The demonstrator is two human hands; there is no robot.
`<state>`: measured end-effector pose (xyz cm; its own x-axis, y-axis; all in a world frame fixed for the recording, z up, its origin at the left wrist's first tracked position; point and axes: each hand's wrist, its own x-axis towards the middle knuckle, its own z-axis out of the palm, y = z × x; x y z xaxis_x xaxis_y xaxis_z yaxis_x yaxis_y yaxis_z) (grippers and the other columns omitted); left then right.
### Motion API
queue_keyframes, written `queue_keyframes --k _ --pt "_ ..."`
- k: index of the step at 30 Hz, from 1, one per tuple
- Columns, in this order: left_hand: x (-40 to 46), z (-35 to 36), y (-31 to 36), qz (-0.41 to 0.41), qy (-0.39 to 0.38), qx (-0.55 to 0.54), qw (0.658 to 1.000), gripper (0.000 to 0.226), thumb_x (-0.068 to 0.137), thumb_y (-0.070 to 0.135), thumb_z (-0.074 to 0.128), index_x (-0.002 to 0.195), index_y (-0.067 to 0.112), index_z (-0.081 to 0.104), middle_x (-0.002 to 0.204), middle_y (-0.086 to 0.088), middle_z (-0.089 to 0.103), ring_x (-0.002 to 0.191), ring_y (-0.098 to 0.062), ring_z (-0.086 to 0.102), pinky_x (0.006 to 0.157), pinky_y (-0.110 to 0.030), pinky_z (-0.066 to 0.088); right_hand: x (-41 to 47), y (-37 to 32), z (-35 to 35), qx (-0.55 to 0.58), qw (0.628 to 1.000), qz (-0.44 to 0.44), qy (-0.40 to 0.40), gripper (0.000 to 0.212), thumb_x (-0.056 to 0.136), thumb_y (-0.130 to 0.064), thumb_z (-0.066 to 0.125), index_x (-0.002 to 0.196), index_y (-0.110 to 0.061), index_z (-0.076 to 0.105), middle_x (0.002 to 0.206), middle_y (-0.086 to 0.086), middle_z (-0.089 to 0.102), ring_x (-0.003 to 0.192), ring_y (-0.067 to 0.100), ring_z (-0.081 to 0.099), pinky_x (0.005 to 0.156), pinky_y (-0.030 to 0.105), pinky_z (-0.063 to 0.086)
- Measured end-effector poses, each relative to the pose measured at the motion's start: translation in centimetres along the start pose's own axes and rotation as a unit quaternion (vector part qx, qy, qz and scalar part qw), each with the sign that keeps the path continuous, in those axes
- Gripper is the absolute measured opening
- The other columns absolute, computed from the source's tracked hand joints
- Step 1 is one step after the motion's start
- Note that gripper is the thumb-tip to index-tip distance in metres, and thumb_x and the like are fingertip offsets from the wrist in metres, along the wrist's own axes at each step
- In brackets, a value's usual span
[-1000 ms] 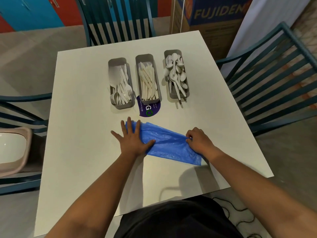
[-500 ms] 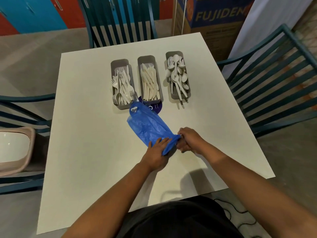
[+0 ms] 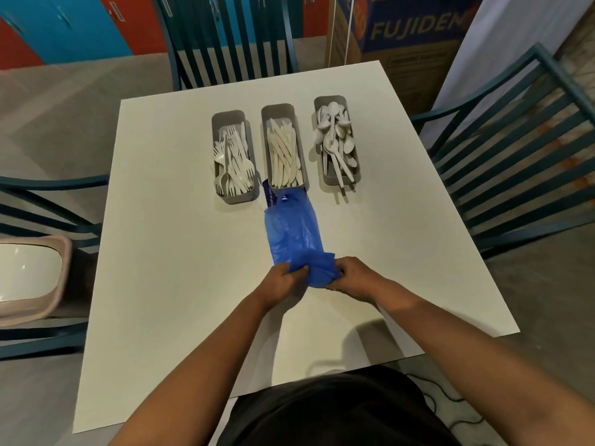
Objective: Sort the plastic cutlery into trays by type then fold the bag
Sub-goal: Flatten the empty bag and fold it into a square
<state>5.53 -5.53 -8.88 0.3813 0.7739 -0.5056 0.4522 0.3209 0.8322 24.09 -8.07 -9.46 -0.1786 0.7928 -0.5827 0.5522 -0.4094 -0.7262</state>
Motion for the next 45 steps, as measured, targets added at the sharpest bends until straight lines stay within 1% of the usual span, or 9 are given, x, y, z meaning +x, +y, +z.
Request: queue_keyframes --k 9,14,19,21,25,30,35,40,45 --pt "0.8 -0.7 -1.4 -0.029 0.128 0.037 0.991 0.025 0.092 0.020 0.057 0.071 0.010 0.050 0.074 -0.006 0.056 0.063 -0.014 0.048 0.060 -0.022 0.039 0.6 -0.6 0.6 -0.027 0.998 0.045 0.042 0.019 0.095 -0.026 0.046 0.095 -0.012 0.058 0.090 0.004 0.060 0.073 0.014 0.054 0.060 0.020 0.040" --pt "1.2 -0.7 -1.7 -0.054 0.114 0.114 0.985 0.021 0.093 0.025 0.054 0.087 0.005 0.058 0.087 -0.011 0.062 0.079 -0.025 0.058 0.069 -0.028 0.045 0.5 -0.9 0.9 -0.044 0.994 0.059 0.086 0.024 0.095 -0.028 0.044 0.108 -0.012 0.056 0.100 0.006 0.062 0.086 0.021 0.060 0.076 0.033 0.050" --pt "1.3 -0.5 -1.7 -0.047 0.119 0.161 0.979 0.014 0.091 0.021 0.057 0.090 0.007 0.053 0.087 -0.007 0.059 0.078 -0.022 0.055 0.069 -0.027 0.042 0.1 -0.2 1.0 -0.311 0.913 -0.163 0.208 0.045 0.090 -0.025 0.049 0.135 -0.017 0.046 0.137 0.005 0.049 0.120 0.024 0.052 0.096 0.036 0.045" --pt "1.1 -0.4 -1.6 -0.036 0.126 0.170 0.977 0.013 0.090 0.017 0.057 0.089 0.008 0.048 0.084 -0.006 0.057 0.076 -0.021 0.053 0.061 -0.022 0.039 0.5 0.2 1.3 -0.418 0.852 -0.268 0.165 0.050 0.088 -0.032 0.038 0.135 -0.020 0.049 0.143 0.005 0.047 0.127 0.027 0.050 0.100 0.042 0.043" --pt "1.0 -0.1 -1.8 -0.027 0.145 0.165 0.975 0.018 0.086 0.011 0.058 0.093 0.008 0.041 0.076 -0.001 0.051 0.073 -0.022 0.050 0.051 -0.017 0.033 0.8 0.8 1.7 -0.500 0.849 -0.172 0.002 0.063 0.092 -0.047 0.006 0.151 -0.026 0.007 0.160 -0.005 -0.002 0.148 0.018 -0.005 0.119 0.042 0.001" --pt "0.7 -0.3 -2.7 0.017 0.199 0.251 0.947 0.059 0.081 0.014 0.068 0.133 0.009 0.041 0.126 -0.012 0.047 0.114 -0.027 0.049 0.087 -0.031 0.044 0.9 1.3 1.5 -0.504 0.857 -0.109 -0.010 0.063 0.101 -0.044 0.023 0.151 -0.022 -0.008 0.159 -0.003 -0.013 0.147 0.016 -0.013 0.118 0.040 -0.007" --pt "0.7 -0.2 -3.4 0.272 0.121 0.428 0.853 0.061 0.074 0.039 0.061 0.128 0.011 0.054 0.128 -0.013 0.056 0.114 -0.030 0.057 0.089 -0.039 0.050 1.2 1.2 1.1 -0.502 0.857 -0.112 -0.018 0.071 0.097 -0.050 0.030 0.151 -0.022 -0.007 0.159 -0.005 -0.013 0.147 0.015 -0.011 0.118 0.042 -0.005" --pt "0.2 -0.3 -3.8 0.128 -0.036 0.479 0.868 0.090 0.074 0.041 0.049 0.152 0.023 0.009 0.160 0.001 0.007 0.148 -0.021 0.003 0.118 -0.044 -0.002 1.5 0.4 0.8 -0.432 0.895 -0.110 0.005 0.056 0.100 -0.041 0.031 0.151 -0.028 0.011 0.160 -0.011 0.003 0.148 0.011 0.000 0.119 0.039 0.002" --pt "0.3 -0.4 -3.9 0.124 0.006 0.405 0.906 0.062 0.089 0.036 0.026 0.149 0.021 0.024 0.157 0.003 0.020 0.147 -0.018 0.011 0.118 -0.040 0.003 1.5 0.8 0.1 -0.389 0.913 -0.121 -0.005 0.063 0.093 -0.050 0.045 0.148 -0.035 0.020 0.158 -0.014 0.012 0.147 0.008 0.006 0.118 0.037 0.003"
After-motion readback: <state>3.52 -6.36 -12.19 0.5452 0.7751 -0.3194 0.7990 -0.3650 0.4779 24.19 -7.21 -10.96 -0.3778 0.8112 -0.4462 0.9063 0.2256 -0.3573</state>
